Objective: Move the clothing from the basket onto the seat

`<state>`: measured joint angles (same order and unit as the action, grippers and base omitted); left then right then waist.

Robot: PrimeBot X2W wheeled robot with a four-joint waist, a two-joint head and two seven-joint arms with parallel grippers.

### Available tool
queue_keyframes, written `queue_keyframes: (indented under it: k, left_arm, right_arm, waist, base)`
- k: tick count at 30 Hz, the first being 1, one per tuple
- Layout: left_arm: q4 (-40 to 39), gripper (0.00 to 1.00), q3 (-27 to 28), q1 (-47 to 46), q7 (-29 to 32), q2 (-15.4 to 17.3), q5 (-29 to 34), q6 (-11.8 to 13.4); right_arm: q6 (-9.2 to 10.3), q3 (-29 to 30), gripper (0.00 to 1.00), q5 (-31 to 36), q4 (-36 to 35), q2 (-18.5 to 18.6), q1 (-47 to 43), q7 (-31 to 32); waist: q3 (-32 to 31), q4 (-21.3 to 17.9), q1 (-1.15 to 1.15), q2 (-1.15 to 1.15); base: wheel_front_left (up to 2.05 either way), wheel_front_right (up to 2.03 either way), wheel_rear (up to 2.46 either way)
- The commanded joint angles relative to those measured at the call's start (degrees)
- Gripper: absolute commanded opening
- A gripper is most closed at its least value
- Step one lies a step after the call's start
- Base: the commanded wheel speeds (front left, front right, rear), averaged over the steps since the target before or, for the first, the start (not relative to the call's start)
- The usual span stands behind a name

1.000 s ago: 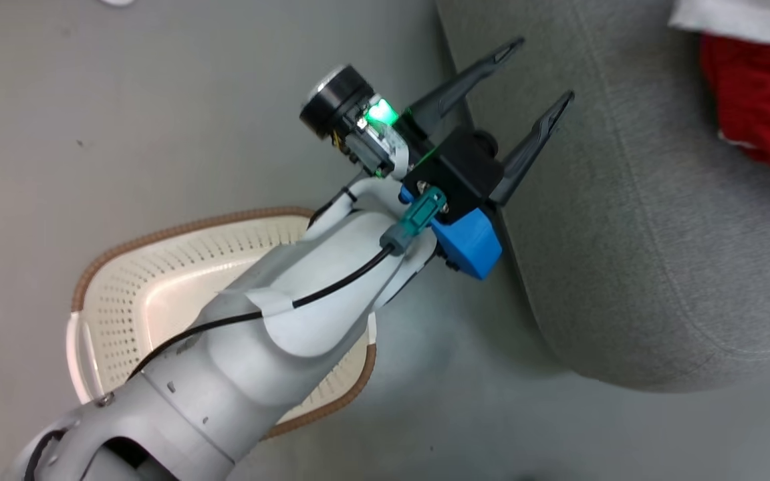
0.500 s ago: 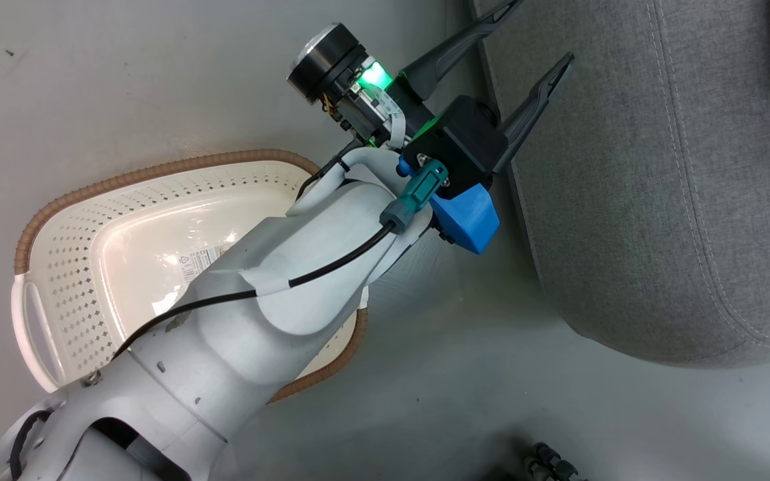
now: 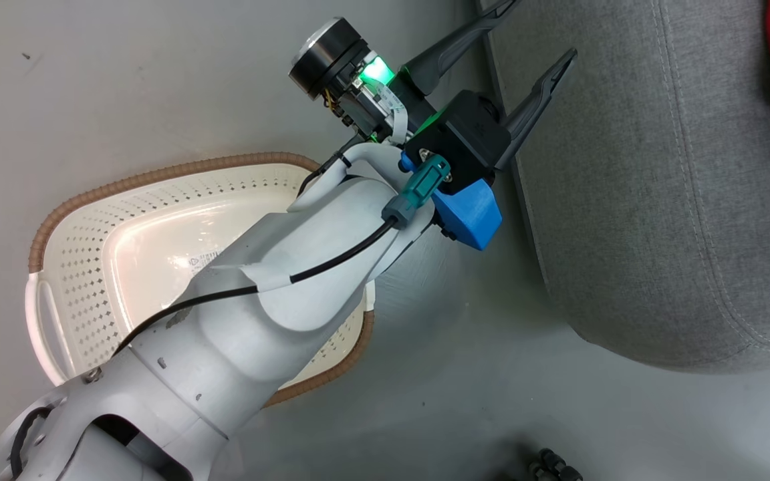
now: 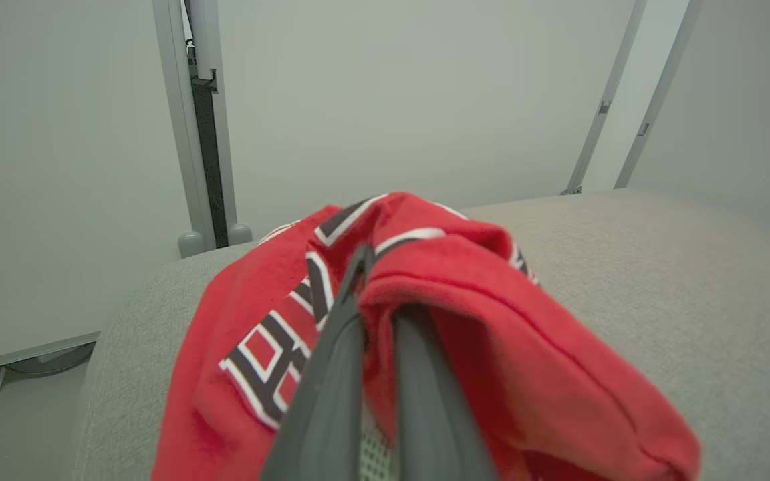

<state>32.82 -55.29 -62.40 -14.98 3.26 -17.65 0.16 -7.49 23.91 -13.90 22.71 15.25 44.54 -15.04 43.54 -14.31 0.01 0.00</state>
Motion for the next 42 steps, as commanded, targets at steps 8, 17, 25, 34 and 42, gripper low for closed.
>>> queue_keyframes:
  k: [8,17,25,34,42]
  left_arm:
    - [-2.36,1.00,2.52,3.67,-0.28,0.54,-0.64,0.99]
    - [-8.79,1.00,10.09,14.11,-0.28,2.25,-1.03,2.59]
    - [-15.84,1.00,21.12,27.14,-0.27,5.90,0.60,4.61]
    - [-21.40,1.00,34.95,41.45,-0.24,5.92,2.93,4.26]
    - [-23.15,1.00,44.18,51.31,-0.23,3.57,5.91,2.06]
  right_arm:
    - [-0.02,-2.48,1.00,0.30,0.80,-1.50,-6.90,-0.20]
    - [-0.01,-6.05,1.00,1.56,-2.90,-2.81,-21.05,-0.21]
    - [-0.02,-11.72,1.00,2.68,-10.36,-4.15,-28.86,-0.21]
    - [-0.02,-18.80,1.00,3.06,-14.74,-5.15,-34.48,-0.20]
    - [-0.02,-22.26,1.00,3.34,-14.58,-6.37,-37.39,-0.20]
  waist:
    - [-7.04,-0.56,-0.01,0.00]
    - [-18.56,-0.67,-0.01,0.00]
    - [-27.44,1.40,-0.01,0.00]
    - [-34.86,6.15,-0.01,0.00]
    - [-39.90,9.35,-0.01,0.00]
  base:
    - [0.00,0.00,0.00]
    - [0.00,0.00,0.00]
    - [0.00,0.00,0.00]
    - [0.00,0.00,0.00]
    - [0.00,0.00,0.00]
